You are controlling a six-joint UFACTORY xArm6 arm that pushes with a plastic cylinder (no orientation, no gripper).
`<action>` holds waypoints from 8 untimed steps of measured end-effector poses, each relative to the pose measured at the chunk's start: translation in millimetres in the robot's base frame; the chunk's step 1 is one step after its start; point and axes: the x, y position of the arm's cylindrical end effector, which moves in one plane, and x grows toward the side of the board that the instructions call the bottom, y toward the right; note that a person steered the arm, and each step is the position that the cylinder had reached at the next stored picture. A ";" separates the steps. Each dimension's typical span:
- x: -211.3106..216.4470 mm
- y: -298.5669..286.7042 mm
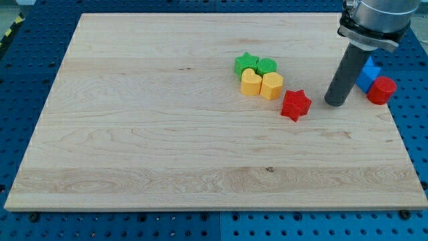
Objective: Push the red star at the bottom of the yellow blocks
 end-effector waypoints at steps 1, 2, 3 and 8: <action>0.0 0.0; 0.0 -16.2; 0.0 -19.8; 20.0 -42.4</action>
